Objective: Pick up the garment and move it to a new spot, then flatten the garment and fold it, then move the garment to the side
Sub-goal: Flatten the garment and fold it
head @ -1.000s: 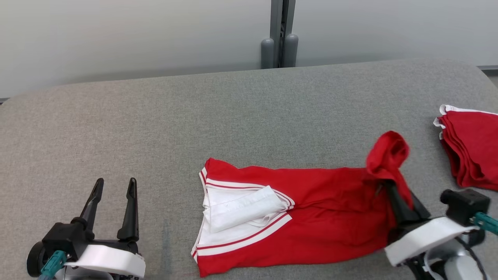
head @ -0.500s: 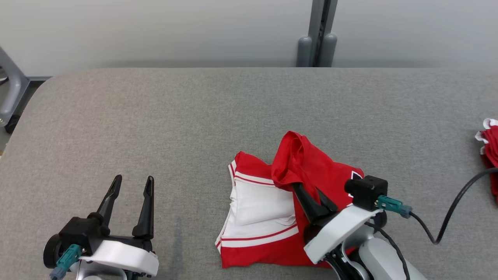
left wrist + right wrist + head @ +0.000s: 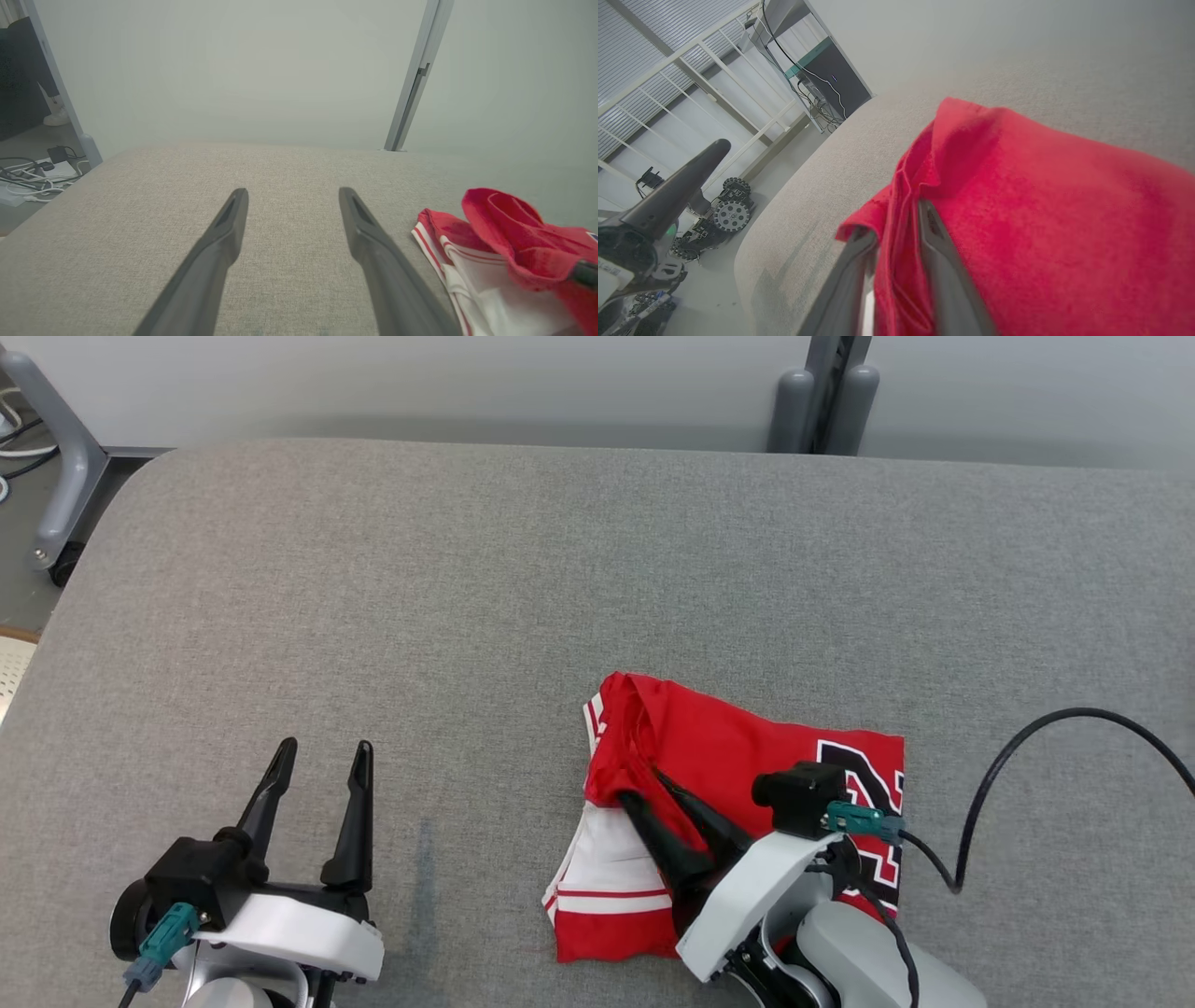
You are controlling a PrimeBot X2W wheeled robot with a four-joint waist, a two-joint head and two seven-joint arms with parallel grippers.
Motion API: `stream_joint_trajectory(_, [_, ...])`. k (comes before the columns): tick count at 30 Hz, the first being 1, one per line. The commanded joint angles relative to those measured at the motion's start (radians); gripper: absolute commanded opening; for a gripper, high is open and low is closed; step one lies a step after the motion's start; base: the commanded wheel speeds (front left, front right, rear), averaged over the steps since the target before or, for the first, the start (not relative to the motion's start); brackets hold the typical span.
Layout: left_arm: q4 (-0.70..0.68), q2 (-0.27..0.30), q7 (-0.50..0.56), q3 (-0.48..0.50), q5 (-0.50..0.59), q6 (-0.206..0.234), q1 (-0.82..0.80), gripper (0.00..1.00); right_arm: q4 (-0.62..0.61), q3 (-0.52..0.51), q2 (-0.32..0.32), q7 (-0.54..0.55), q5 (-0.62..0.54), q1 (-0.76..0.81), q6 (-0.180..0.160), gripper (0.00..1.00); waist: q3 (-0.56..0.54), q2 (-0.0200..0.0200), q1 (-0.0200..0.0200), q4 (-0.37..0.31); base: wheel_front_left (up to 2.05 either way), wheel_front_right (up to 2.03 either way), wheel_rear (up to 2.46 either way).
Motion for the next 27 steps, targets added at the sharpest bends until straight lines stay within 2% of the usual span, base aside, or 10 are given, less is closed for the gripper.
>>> stream_joint_trajectory(1, [0.007, 0.002, -0.006, 0.002, -0.002, -0.008, -0.018, 1.00, 0.005, 0.014, -0.006, -0.013, 0.008, -0.019, 0.001, 1.00, -0.001, 0.0000, 0.0000, -0.005, 0.00, 0.00, 0.00])
stream_joint_trajectory(6, [0.019, 0.002, -0.009, 0.006, 0.002, 0.000, -0.019, 1.00, -0.022, 0.045, -0.006, -0.024, -0.017, -0.043, 0.001, 1.00, -0.015, 0.0000, 0.0000, -0.026, 0.00, 0.00, 0.00])
stream_joint_trajectory(9, [0.020, 0.003, -0.010, 0.008, 0.006, 0.005, -0.012, 1.00, -0.063, 0.000, -0.007, -0.028, -0.066, -0.046, 0.000, 1.00, -0.029, 0.0000, 0.0000, -0.041, 0.00, 0.00, 0.00])
stream_joint_trajectory(12, [0.017, 0.006, -0.009, 0.011, 0.009, 0.014, 0.002, 1.00, -0.114, -0.106, -0.015, -0.027, -0.156, -0.012, 0.000, 1.00, -0.042, 0.0000, 0.0000, -0.055, 0.00, 0.00, 0.00])
stream_joint_trajectory(19, [-0.006, 0.019, -0.013, 0.034, 0.014, 0.038, 0.026, 1.00, -0.231, -0.391, -0.078, -0.027, -0.343, 0.113, 0.000, 1.00, -0.069, 0.0000, 0.0000, -0.082, 0.00, 0.00, 0.00])
stream_joint_trajectory(23, [-0.025, 0.030, -0.015, 0.054, 0.014, 0.052, 0.044, 1.00, -0.280, -0.551, -0.114, -0.027, -0.413, 0.214, 0.000, 1.00, -0.095, 0.0000, 0.0000, -0.097, 0.00, 0.00, 0.00])
stream_joint_trajectory(24, [-0.025, 0.030, -0.015, 0.054, 0.014, 0.052, 0.044, 1.00, -0.280, -0.551, -0.114, -0.027, -0.413, 0.214, 0.000, 1.00, -0.095, 0.0000, 0.0000, -0.097, 0.00, 0.00, 0.00])
stream_joint_trajectory(27, [-0.037, 0.037, -0.015, 0.060, 0.018, 0.060, 0.069, 1.00, -0.318, -0.650, -0.131, -0.011, -0.456, 0.295, 0.001, 1.00, -0.117, 0.0000, 0.0000, -0.106, 0.00, 0.00, 0.00])
